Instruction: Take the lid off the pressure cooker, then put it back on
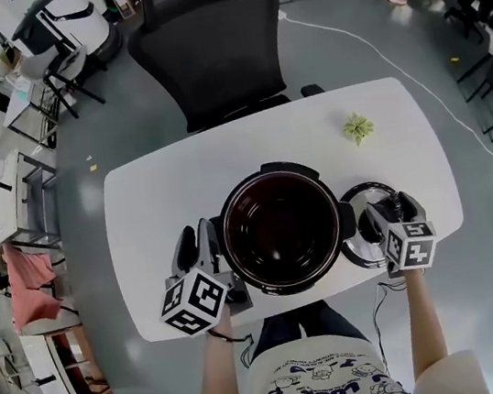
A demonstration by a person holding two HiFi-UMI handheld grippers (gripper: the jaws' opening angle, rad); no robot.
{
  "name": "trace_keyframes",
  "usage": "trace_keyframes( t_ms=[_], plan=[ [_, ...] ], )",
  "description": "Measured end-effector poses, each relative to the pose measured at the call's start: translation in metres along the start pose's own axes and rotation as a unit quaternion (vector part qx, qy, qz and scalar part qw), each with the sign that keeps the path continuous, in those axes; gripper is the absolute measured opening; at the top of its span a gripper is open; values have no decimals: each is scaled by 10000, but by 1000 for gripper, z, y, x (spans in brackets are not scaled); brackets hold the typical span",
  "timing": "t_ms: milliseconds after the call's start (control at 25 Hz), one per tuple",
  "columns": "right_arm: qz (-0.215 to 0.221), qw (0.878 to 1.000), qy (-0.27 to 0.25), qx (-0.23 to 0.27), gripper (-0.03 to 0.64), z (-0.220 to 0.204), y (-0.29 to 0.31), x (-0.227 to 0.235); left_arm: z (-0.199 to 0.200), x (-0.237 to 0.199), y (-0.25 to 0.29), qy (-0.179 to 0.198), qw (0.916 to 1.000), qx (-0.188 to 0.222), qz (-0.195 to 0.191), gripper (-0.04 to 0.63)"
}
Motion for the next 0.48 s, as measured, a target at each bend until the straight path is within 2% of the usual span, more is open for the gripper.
trace_keyframes(
  t_ms=[200,480],
  plan=[
    [141,9963,91,840,369,55,-38,-23,30,21,-10,614,9972,396,-152,173],
    [342,9800,-48,1961,280,117,-89,-55,67,61,-25,1311,9852,1008,-441,151]
  ],
)
Point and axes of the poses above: the fingertips, and each gripper's own axes: y forward along the fingers, x to its right, z out of its top, the point moved 4 cm from there along -y, backward along the fingers, and after that the axes turned 7 degrees about y, right-handed, at the moved point
